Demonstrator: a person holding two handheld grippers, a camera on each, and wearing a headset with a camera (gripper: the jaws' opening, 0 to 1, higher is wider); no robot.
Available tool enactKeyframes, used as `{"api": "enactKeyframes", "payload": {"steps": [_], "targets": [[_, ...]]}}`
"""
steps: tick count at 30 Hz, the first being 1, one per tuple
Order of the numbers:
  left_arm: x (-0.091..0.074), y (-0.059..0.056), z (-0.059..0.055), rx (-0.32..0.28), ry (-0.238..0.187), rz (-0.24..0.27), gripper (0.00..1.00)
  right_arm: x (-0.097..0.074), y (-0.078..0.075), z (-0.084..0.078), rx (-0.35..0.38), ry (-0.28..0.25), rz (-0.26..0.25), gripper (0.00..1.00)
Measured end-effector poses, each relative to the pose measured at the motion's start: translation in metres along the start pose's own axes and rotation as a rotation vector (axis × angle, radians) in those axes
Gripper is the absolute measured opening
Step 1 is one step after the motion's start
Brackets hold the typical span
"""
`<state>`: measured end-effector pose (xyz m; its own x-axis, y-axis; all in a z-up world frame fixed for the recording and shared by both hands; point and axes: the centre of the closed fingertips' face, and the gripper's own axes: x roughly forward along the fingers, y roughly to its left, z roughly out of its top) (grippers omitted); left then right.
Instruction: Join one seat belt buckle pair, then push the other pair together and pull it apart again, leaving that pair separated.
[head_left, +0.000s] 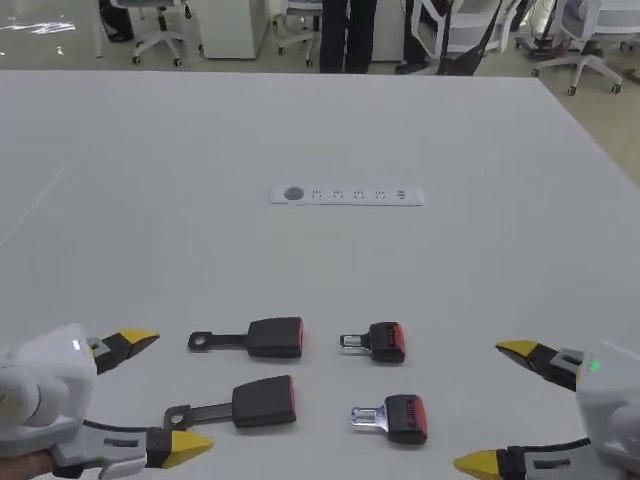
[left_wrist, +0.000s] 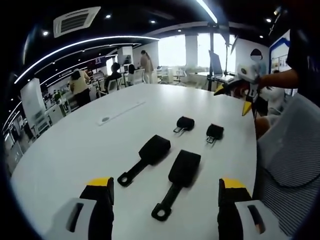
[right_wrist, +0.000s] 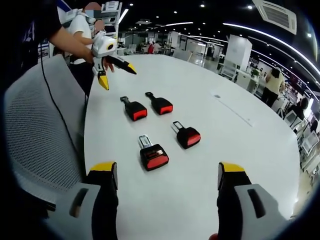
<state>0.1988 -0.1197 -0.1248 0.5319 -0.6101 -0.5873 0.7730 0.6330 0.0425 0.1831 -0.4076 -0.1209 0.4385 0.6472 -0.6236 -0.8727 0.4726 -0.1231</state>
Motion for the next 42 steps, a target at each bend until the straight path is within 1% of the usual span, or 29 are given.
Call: {"api": "enactKeyframes", "payload": {"steps": [3,4,7,9,13,16,18,21,23,24,28,29,31,33,37,41,42], "targets": [[0.006,-0.001,0.001,0.011,0.012,-0.014,0.84,0.004,0.0,-0.003,-0.021,0.013,0.02,0.78],[0.007,0.0,-0.001,0.02,0.022,-0.021,0.83,0.005,0.0,-0.004,-0.029,0.017,0.025,0.77],[0.012,-0.002,-0.002,0.034,0.04,-0.034,0.81,0.01,0.001,-0.003,-0.045,0.023,0.043,0.74],[0.015,-0.006,-0.001,0.043,0.055,-0.047,0.79,0.012,0.003,-0.002,-0.059,0.027,0.053,0.72],[0.02,-0.006,-0.007,0.066,0.082,-0.062,0.76,0.018,0.006,-0.003,-0.081,0.037,0.074,0.69],[0.026,-0.008,-0.006,0.075,0.098,-0.074,0.73,0.022,0.007,-0.004,-0.095,0.043,0.088,0.66],[0.03,-0.012,-0.004,0.081,0.107,-0.081,0.71,0.025,0.008,-0.004,-0.109,0.044,0.098,0.64],[0.034,-0.014,-0.006,0.09,0.131,-0.094,0.69,0.029,0.009,-0.005,-0.129,0.05,0.111,0.62],[0.037,-0.015,-0.009,0.097,0.154,-0.115,0.67,0.032,0.009,-0.006,-0.138,0.056,0.119,0.61],[0.039,-0.014,-0.012,0.105,0.163,-0.123,0.65,0.033,0.01,-0.006,-0.145,0.06,0.122,0.6],[0.045,-0.017,-0.009,0.133,0.192,-0.152,0.61,0.036,0.012,-0.006,-0.159,0.072,0.131,0.56],[0.047,-0.019,-0.01,0.137,0.207,-0.164,0.6,0.038,0.012,-0.007,-0.165,0.076,0.135,0.55],[0.052,-0.019,-0.014,0.152,0.227,-0.172,0.59,0.04,0.013,-0.007,-0.175,0.083,0.143,0.53],[0.055,-0.02,-0.014,0.162,0.242,-0.187,0.57,0.042,0.014,-0.007,-0.19,0.088,0.151,0.51],[0.06,-0.024,-0.013,0.179,0.272,-0.213,0.53,0.047,0.016,-0.011,-0.192,0.102,0.168,0.49],[0.066,-0.025,-0.017,0.2,0.3,-0.228,0.5,0.051,0.018,-0.014,-0.199,0.11,0.182,0.45],[0.068,-0.024,-0.019,0.206,0.304,-0.231,0.49,0.052,0.018,-0.015,-0.2,0.113,0.186,0.44]]}}
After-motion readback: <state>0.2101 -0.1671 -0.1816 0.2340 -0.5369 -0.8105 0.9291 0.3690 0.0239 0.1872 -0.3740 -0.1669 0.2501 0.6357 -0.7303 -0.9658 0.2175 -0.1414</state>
